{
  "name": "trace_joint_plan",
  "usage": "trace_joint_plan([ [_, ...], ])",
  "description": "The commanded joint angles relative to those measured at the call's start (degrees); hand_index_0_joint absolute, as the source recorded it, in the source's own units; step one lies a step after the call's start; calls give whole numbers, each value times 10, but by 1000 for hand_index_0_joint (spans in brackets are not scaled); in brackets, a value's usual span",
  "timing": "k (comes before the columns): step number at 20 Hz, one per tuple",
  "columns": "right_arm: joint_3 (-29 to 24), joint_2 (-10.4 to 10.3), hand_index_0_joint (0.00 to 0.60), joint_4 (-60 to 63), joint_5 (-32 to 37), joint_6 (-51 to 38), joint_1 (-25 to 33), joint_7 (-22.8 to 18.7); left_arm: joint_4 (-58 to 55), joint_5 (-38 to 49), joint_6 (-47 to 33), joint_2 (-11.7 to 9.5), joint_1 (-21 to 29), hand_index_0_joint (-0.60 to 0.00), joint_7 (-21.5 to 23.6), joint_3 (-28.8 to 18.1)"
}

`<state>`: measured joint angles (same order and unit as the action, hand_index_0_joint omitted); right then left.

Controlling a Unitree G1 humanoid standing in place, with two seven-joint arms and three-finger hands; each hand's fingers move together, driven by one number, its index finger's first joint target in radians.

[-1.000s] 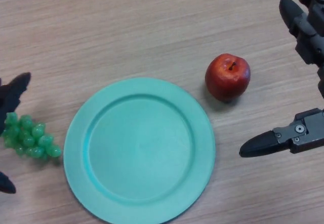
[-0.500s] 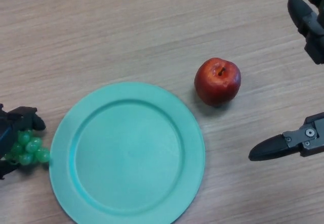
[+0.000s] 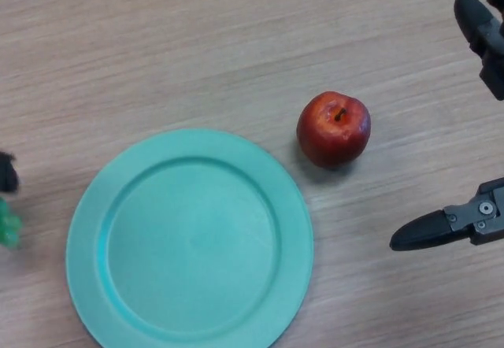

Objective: Pick up the green grapes and place it on the plate

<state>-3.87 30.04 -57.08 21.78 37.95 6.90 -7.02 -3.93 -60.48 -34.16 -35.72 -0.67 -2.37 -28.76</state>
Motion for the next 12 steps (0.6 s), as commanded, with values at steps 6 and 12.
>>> trace_joint_plan([
  [6, -30, 41, 0, -29, 28, -112, -2, -48, -234, 139, 14, 94, -25, -600, -159, -21],
  [12, -27, 61, 0, -29, 28, -129, -15, -62, -274, 226, -24, 149, -62, -600, -283, 38],
])
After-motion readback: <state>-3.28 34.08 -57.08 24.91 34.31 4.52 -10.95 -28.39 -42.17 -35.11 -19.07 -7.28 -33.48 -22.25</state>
